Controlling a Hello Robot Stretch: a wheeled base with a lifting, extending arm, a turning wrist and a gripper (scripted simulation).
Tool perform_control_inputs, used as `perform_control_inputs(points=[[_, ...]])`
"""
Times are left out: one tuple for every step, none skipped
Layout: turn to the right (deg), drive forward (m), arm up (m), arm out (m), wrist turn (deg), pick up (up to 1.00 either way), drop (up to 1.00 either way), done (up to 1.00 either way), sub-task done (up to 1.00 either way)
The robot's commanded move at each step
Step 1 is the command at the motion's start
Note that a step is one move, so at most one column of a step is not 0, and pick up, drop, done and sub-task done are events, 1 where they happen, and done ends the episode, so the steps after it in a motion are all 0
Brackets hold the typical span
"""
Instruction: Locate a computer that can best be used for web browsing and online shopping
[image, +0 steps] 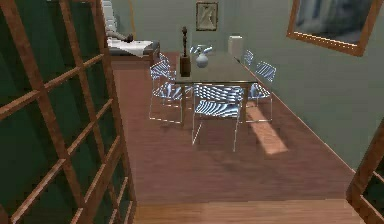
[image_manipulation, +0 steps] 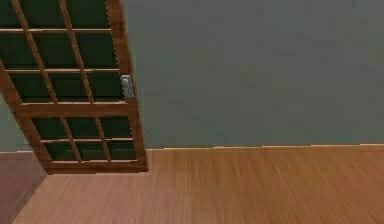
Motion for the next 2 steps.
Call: perform_control_inputs(points=[[-15.0, 0.00, 0.00, 0.00, 0.0, 0.00, 0.00, 0.00, 0.00], [0.0, 0.10, 0.00, 0.00, 0.0, 0.00, 0.00, 0.00, 0.00]])
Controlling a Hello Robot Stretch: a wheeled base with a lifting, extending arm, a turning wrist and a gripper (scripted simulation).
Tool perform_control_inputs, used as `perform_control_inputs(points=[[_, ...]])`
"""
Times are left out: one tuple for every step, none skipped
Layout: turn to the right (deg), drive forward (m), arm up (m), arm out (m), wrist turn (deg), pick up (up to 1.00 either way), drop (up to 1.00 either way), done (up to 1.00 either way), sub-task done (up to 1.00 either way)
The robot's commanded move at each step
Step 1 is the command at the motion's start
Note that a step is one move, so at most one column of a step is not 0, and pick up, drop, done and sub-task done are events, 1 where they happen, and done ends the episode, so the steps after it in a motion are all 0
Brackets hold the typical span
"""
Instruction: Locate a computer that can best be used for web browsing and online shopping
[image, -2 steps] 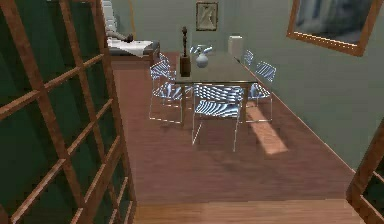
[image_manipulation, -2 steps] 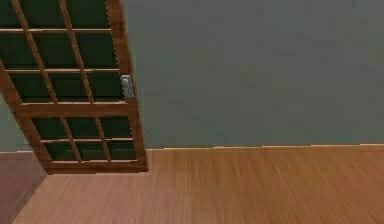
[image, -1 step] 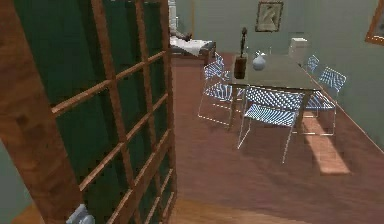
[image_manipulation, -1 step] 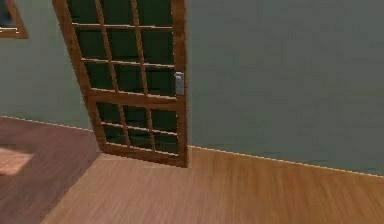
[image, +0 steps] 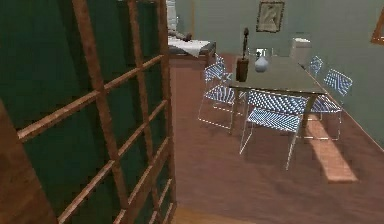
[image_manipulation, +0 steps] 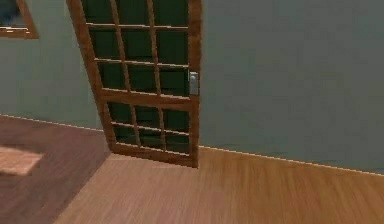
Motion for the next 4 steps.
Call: perform_control_inputs(points=[[12.0, 0.00, 0.00, 0.00, 0.0, 0.00, 0.00, 0.00, 0.00], [0.0, 1.00, 0.00, 0.00, 0.0, 0.00, 0.00, 0.00, 0.00], [0.0, 0.45, 0.00, 0.00, 0.0, 0.00, 0.00, 0.00, 0.00], [-42.0, 0.00, 0.00, 0.00, 0.0, 0.00, 0.00, 0.00, 0.00]])
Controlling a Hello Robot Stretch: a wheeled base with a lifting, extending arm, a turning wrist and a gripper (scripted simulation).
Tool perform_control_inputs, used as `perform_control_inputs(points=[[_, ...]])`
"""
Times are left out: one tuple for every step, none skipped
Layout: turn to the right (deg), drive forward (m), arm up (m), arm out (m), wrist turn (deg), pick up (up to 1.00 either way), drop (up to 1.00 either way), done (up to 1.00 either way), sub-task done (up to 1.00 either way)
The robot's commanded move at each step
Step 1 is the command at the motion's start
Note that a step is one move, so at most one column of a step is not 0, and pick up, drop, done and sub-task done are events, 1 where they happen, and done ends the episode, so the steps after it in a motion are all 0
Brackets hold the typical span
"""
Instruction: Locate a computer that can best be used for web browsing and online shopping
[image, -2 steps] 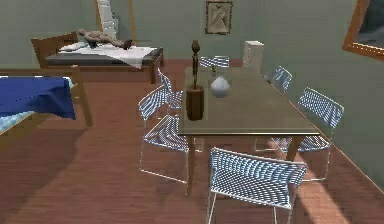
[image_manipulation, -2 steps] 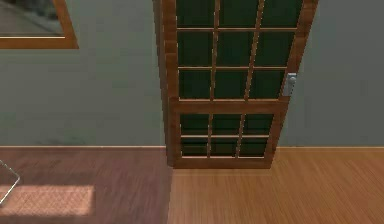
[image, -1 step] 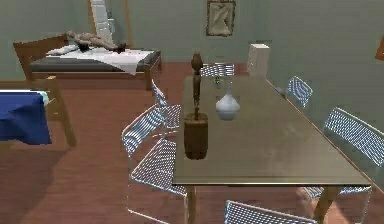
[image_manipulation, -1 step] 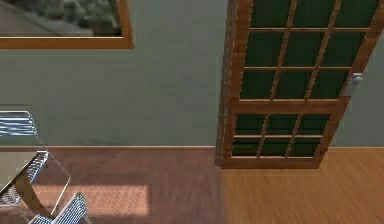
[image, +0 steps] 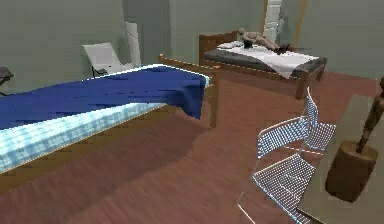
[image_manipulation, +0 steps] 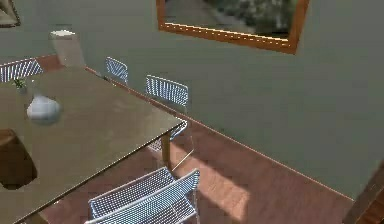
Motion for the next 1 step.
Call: perform_control_inputs(points=[[0.0, 1.00, 0.00, 0.00, 0.0, 0.00, 0.00, 0.00, 0.00]])
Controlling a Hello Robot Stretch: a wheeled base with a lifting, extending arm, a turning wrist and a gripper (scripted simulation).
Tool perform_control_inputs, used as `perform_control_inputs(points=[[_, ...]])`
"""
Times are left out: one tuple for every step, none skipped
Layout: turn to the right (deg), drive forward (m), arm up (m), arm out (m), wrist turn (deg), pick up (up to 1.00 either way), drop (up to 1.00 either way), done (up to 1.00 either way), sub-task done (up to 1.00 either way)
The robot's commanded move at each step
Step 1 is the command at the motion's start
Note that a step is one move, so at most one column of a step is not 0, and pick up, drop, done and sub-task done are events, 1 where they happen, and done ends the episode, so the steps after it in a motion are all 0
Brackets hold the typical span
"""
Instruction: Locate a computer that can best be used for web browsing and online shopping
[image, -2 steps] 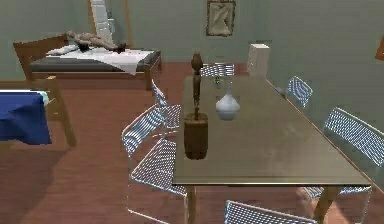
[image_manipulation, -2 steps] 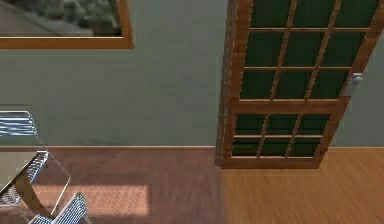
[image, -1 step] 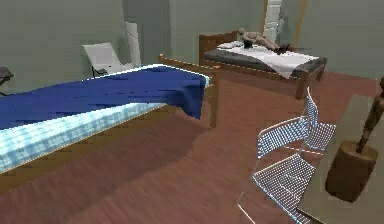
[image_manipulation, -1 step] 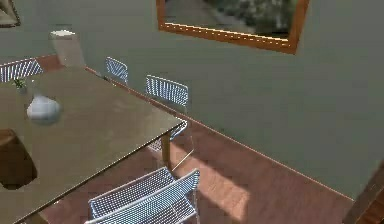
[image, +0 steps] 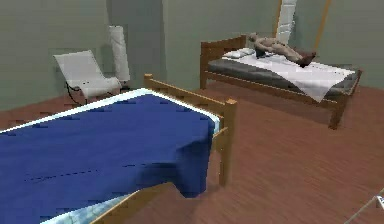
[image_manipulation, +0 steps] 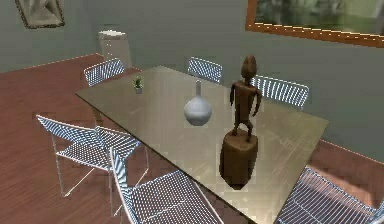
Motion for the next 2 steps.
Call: perform_control_inputs(points=[[-6.0, 0.00, 0.00, 0.00, 0.0, 0.00, 0.00, 0.00, 0.00], [0.0, 0.45, 0.00, 0.00, 0.0, 0.00, 0.00, 0.00, 0.00]])
